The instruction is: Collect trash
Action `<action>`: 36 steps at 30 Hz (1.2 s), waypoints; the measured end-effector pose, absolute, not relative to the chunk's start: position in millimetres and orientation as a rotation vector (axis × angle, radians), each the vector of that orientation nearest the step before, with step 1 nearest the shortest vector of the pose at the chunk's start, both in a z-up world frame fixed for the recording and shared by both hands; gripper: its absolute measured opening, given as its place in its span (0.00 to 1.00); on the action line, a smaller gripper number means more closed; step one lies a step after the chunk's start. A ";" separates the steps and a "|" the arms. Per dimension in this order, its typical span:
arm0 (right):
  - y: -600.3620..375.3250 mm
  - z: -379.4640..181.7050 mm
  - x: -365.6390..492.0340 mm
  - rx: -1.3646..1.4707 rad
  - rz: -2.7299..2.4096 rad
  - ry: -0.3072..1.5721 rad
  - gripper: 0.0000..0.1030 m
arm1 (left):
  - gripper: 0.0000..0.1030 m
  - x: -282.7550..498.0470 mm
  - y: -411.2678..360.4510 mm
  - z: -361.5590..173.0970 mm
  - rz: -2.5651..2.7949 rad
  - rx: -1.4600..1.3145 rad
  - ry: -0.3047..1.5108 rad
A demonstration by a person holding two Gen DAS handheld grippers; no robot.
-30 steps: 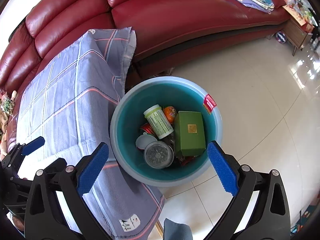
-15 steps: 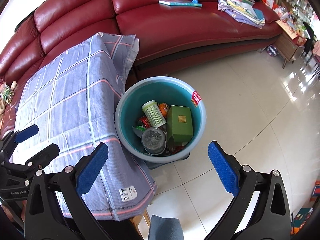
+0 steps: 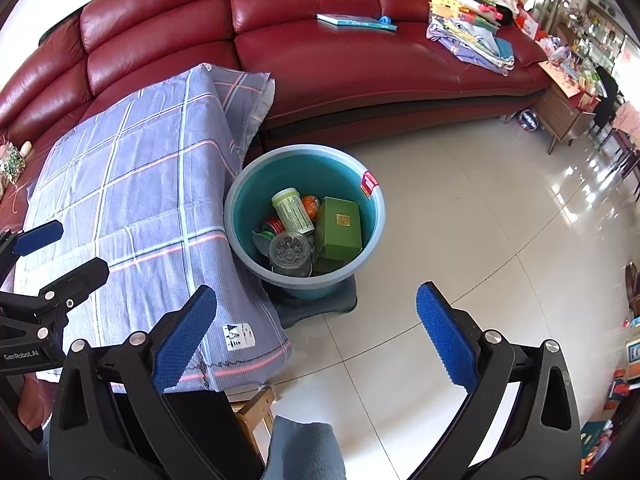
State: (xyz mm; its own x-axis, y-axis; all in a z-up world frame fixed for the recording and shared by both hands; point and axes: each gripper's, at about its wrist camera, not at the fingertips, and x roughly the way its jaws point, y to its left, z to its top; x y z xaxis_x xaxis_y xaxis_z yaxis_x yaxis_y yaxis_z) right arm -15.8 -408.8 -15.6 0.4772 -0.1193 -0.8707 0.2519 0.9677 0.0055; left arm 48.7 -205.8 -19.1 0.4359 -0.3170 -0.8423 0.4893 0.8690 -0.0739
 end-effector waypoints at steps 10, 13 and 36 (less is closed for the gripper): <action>-412.3 -18.0 -28.1 0.130 -0.240 1.052 0.93 | 0.96 36.9 -209.3 -17.8 -0.499 0.214 0.998; -412.9 -21.7 -27.2 0.123 -0.244 1.059 0.93 | 0.96 37.6 -211.0 -21.7 -0.496 0.219 1.011; -413.1 -49.2 -11.7 0.156 -0.222 1.117 0.93 | 0.96 47.2 -212.8 -46.1 -0.537 0.199 1.055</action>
